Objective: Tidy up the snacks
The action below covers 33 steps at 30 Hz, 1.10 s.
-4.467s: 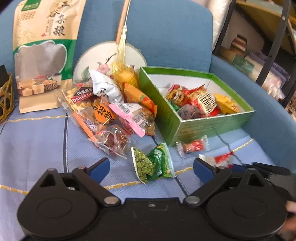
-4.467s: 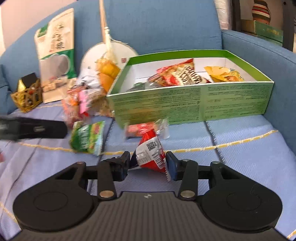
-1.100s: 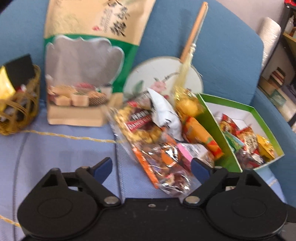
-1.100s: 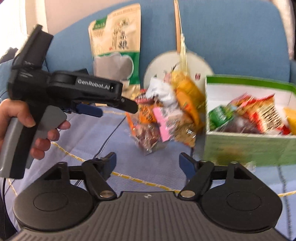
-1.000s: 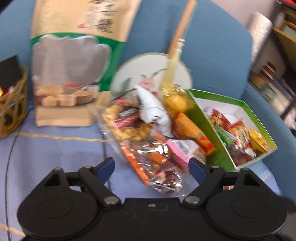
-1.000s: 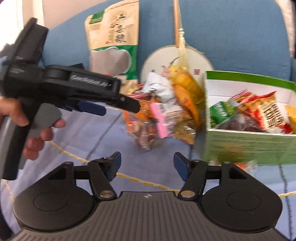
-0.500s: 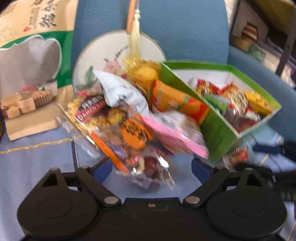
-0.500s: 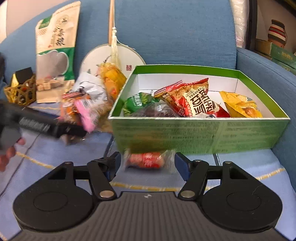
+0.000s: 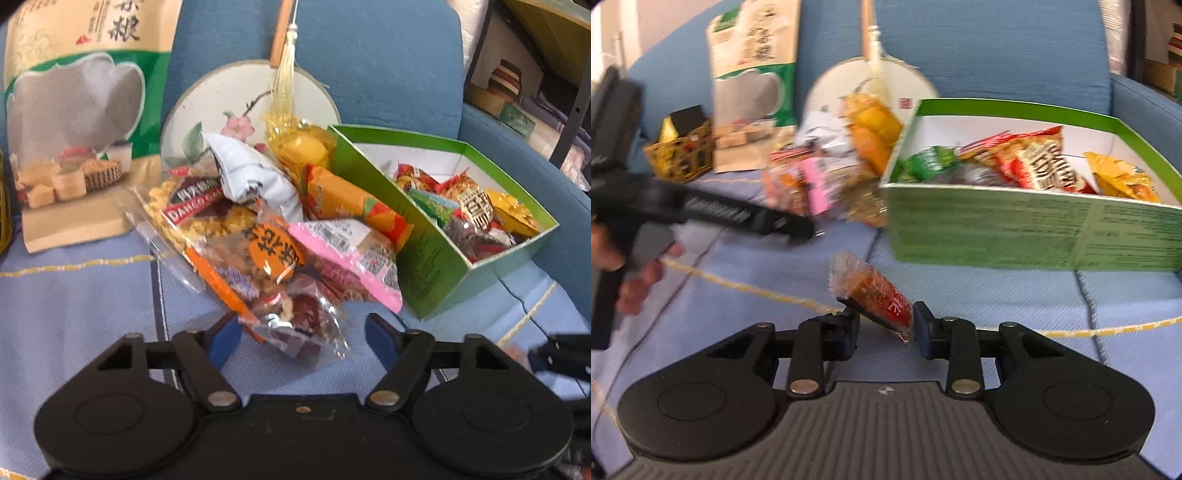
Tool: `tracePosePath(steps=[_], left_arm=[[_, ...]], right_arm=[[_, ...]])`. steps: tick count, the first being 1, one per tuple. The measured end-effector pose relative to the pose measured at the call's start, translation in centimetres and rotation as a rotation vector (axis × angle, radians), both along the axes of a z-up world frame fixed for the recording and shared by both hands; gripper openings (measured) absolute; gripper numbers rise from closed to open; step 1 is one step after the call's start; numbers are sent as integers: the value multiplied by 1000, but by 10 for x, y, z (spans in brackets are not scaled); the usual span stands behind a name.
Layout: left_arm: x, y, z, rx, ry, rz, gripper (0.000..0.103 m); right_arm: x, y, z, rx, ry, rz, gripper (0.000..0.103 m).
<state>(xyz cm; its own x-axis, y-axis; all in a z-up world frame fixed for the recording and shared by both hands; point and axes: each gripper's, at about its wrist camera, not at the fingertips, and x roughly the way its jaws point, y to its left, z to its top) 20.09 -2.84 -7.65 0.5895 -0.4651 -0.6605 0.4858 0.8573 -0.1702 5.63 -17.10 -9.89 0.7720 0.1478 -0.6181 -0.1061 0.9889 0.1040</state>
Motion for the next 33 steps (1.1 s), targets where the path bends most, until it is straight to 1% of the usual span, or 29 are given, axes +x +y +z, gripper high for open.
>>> tracePosePath(steps=[2, 4, 9, 11, 12, 14, 15, 17, 18, 19, 20, 21, 22, 24, 26, 28, 30, 33], left_arm=[[2, -4, 2, 11, -13, 14, 103], [5, -8, 2, 8, -4, 16, 103], [12, -13, -4, 26, 7, 27, 103], [15, -10, -6, 8, 27, 32, 102], [14, -10, -6, 7, 23, 34, 101], [12, -10, -5, 18, 20, 29, 94], [11, -10, -5, 20, 19, 27, 92], [9, -11, -5, 21, 19, 32, 89], [9, -11, -5, 20, 20, 37, 88], [8, -11, -5, 20, 24, 40, 83], [7, -13, -5, 22, 25, 41, 79], [7, -13, -5, 24, 26, 40, 77], [7, -14, -5, 25, 28, 41, 73], [5, -15, -5, 15, 33, 59, 73], [2, -14, -3, -5, 34, 70, 71], [-5, -12, 2, -30, 29, 59, 68], [-14, -11, 9, -31, 23, 46, 69], [-31, -8, 26, -27, -16, 2, 68]], right_arm=[[0, 4, 2, -17, -18, 1, 63], [1, 7, 3, -20, -36, 4, 67], [11, 14, 1, -70, -73, 26, 71], [15, 17, -1, -82, -81, 33, 75], [17, 18, -2, -83, -81, 43, 78], [20, 21, -3, -90, -92, 66, 84], [21, 23, -3, -99, -101, 71, 86], [25, 25, -5, -116, -111, 85, 86], [25, 25, -6, -114, -112, 87, 82], [26, 25, -7, -103, -112, 92, 76], [26, 23, -8, -93, -107, 93, 64], [26, 21, -9, -82, -99, 94, 50], [25, 19, -10, -66, -97, 96, 44], [23, 12, -9, -24, -103, 94, 35], [20, 8, -6, 15, -118, 95, 35], [14, 7, 1, 28, -140, 110, 35], [4, 8, 13, 36, -182, 129, 35], [-7, 5, 33, 54, -263, 129, 34]])
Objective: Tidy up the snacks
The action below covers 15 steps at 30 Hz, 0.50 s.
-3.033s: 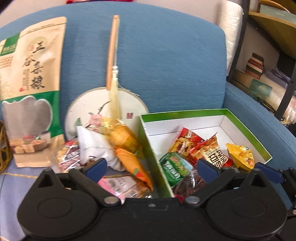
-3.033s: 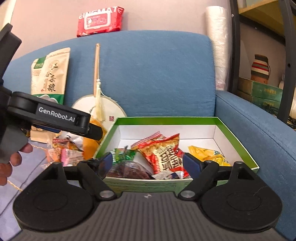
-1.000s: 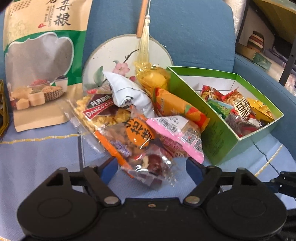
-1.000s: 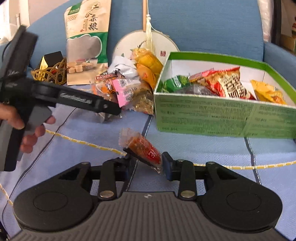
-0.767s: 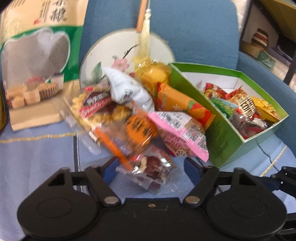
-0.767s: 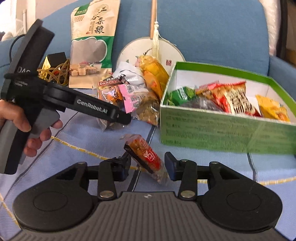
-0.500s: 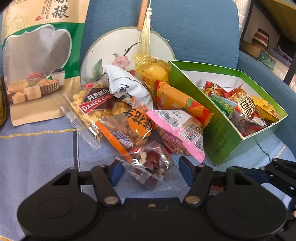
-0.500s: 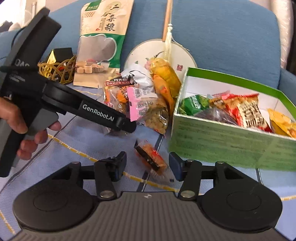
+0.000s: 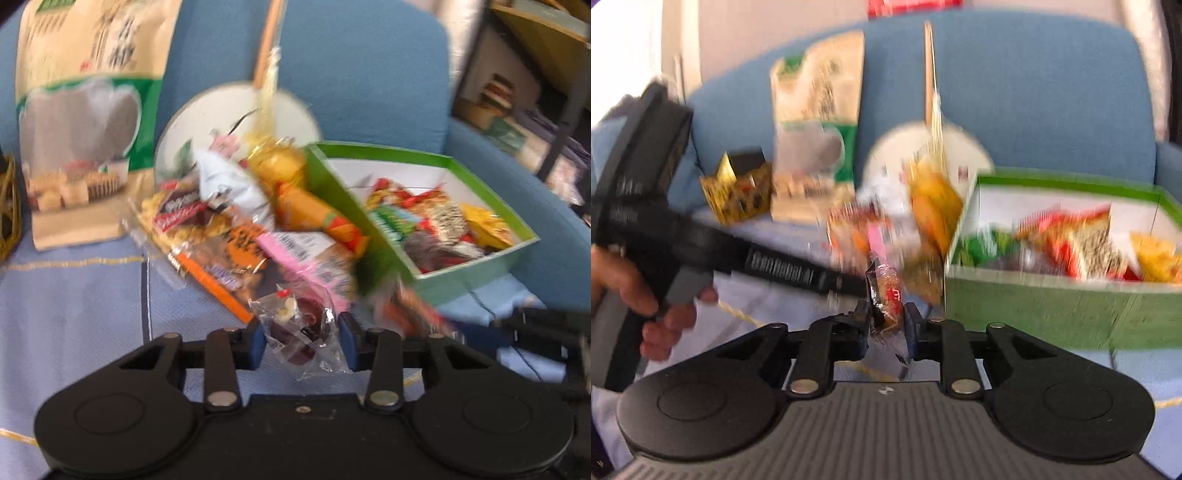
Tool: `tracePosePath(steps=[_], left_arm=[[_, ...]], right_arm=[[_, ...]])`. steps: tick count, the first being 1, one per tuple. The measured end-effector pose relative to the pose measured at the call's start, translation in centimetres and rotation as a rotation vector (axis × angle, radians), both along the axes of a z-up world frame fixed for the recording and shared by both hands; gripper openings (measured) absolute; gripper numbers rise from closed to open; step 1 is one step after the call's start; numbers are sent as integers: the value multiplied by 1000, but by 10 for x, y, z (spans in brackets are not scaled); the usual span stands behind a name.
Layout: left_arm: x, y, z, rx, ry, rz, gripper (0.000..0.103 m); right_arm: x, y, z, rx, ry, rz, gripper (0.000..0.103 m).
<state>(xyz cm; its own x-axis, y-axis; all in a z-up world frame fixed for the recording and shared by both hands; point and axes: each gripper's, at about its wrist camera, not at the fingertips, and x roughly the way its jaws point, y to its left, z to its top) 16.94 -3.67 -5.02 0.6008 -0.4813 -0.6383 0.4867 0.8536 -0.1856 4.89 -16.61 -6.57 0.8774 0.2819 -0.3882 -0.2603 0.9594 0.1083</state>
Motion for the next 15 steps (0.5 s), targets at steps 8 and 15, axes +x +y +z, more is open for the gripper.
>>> tracePosePath(steps=[8, 15], left_arm=[[1, -25, 57, -94, -94, -42, 69], [22, -92, 74, -128, -140, -101, 70]], right_arm=[[5, -35, 37, 16, -128, -175, 35], [42, -100, 40, 0, -165, -345, 35]])
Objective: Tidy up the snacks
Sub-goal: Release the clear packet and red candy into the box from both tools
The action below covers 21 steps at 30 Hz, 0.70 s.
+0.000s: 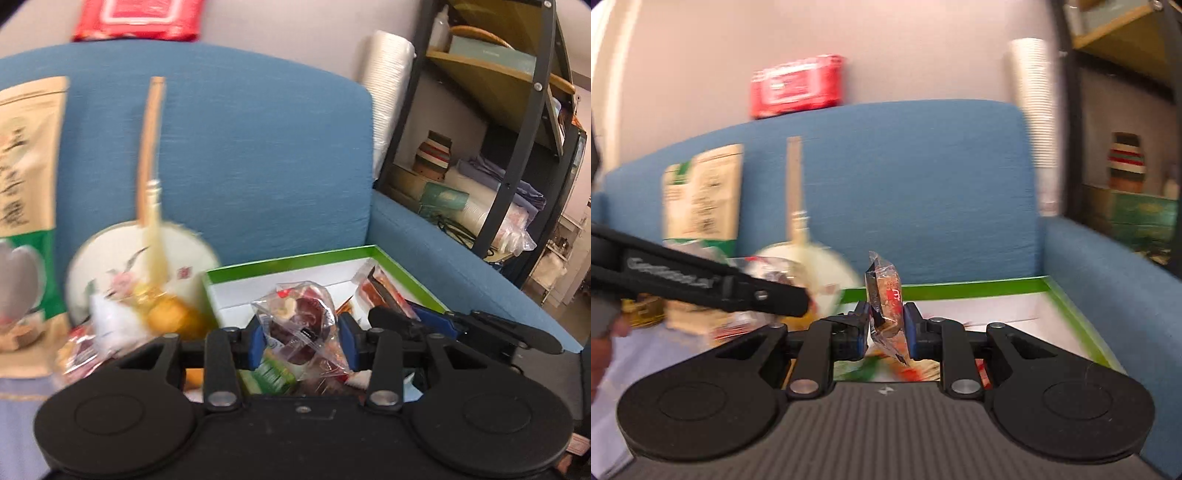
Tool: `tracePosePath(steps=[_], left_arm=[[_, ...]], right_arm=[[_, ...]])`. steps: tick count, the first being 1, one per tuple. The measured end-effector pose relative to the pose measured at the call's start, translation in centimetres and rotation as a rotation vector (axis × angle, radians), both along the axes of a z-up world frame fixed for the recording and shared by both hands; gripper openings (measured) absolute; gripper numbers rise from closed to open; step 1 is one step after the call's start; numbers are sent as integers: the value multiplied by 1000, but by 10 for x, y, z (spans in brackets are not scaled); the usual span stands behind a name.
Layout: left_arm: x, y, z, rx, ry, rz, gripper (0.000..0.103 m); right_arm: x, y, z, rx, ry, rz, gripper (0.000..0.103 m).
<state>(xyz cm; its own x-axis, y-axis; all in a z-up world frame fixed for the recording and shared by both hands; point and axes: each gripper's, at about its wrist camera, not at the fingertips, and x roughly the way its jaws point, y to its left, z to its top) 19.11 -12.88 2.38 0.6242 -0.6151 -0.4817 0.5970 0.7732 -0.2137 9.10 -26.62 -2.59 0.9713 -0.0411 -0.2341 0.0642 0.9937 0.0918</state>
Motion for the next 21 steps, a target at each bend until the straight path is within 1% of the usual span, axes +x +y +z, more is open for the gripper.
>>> tracePosePath(steps=[3, 5, 6, 7, 8, 9, 10, 12, 15, 17, 19, 21], left_arm=[[16, -24, -7, 14, 6, 0, 70], [26, -36, -16, 33, 17, 9, 72], [30, -41, -21, 40, 25, 15, 73], [34, -47, -27, 50, 26, 23, 80], [35, -51, -31, 65, 22, 38, 103], [36, -54, -36, 88, 20, 59, 103], [36, -56, -40, 106, 16, 85, 103], [35, -56, -45, 122, 6, 126, 103], [35, -49, -47, 126, 25, 126, 103], [33, -43, -46, 129, 12, 127, 103], [30, -36, -42, 120, 8, 139, 103], [27, -26, -37, 93, 17, 152, 103]], right_arm=[[12, -27, -11, 50, 18, -47, 35], [15, -36, -19, 63, 44, -58, 36], [16, -38, -22, 56, 59, -66, 43], [18, -39, -25, 44, 73, -81, 56], [19, -40, -27, 29, 84, -98, 69], [18, -38, -28, 16, 83, -110, 96], [16, -37, -28, 8, 73, -114, 103], [15, -36, -27, -3, 66, -108, 103], [14, -36, -30, -10, 68, -103, 103], [13, -34, -29, -10, 73, -95, 103], [12, -32, -26, -26, 69, -97, 103], [9, -29, -22, -41, 60, -96, 103]])
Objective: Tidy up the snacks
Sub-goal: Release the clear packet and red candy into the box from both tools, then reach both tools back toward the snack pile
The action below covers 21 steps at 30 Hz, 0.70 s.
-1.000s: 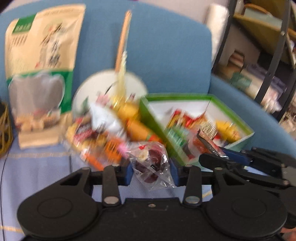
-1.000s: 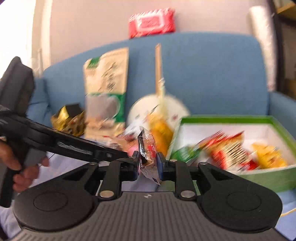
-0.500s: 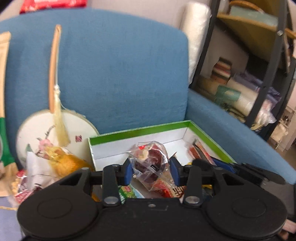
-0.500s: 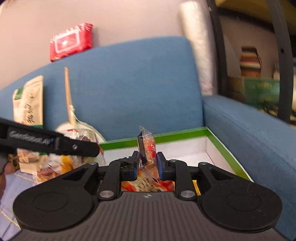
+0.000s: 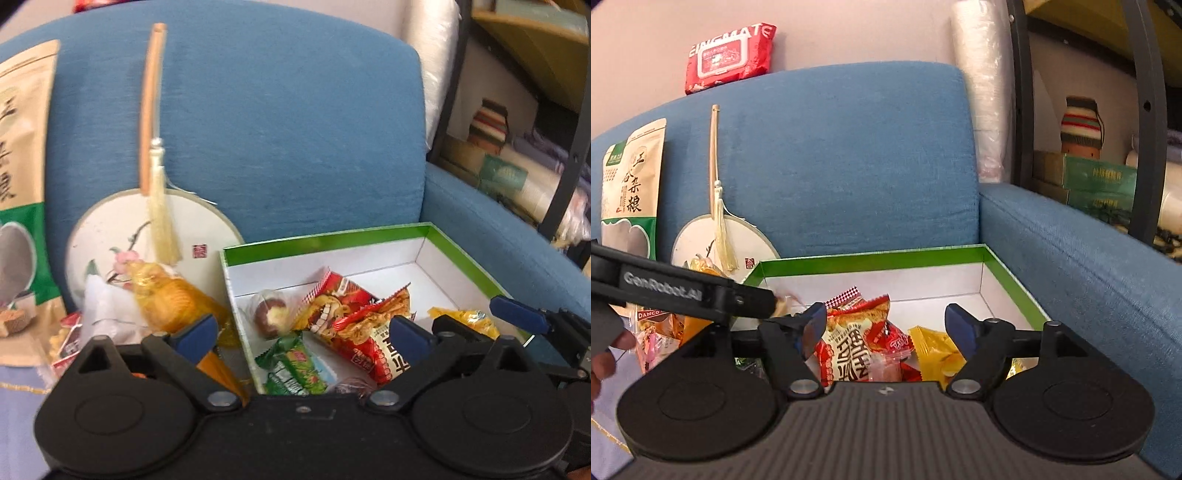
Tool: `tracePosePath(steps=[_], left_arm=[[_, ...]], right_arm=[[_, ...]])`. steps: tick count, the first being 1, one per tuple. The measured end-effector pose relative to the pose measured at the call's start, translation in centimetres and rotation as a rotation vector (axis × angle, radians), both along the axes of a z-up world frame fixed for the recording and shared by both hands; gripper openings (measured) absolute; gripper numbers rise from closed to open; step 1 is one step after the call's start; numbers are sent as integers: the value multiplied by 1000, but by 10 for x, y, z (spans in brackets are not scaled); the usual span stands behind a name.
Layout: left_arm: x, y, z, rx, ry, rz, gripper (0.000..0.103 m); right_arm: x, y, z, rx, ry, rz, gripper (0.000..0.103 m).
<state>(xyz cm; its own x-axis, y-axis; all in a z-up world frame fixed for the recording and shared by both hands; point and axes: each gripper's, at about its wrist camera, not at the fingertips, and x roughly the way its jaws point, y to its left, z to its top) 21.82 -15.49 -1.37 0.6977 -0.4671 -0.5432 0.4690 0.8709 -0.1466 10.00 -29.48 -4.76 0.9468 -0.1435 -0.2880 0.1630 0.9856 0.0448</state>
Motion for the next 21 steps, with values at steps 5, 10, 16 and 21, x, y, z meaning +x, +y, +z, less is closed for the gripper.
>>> tracePosePath(steps=[5, 10, 16, 21], left_arm=[[-11, 27, 12, -30, 22, 53, 103], [-23, 74, 20, -43, 35, 105, 103], [-23, 136, 15, -65, 68, 185, 103], [-15, 160, 3, -41, 102, 169, 103]], right_arm=[[-10, 13, 9, -13, -1, 25, 103], [-29, 40, 22, -46, -20, 77, 103], [-25, 92, 26, 23, -3, 273, 103], [0, 143, 2, -36, 146, 449, 97]])
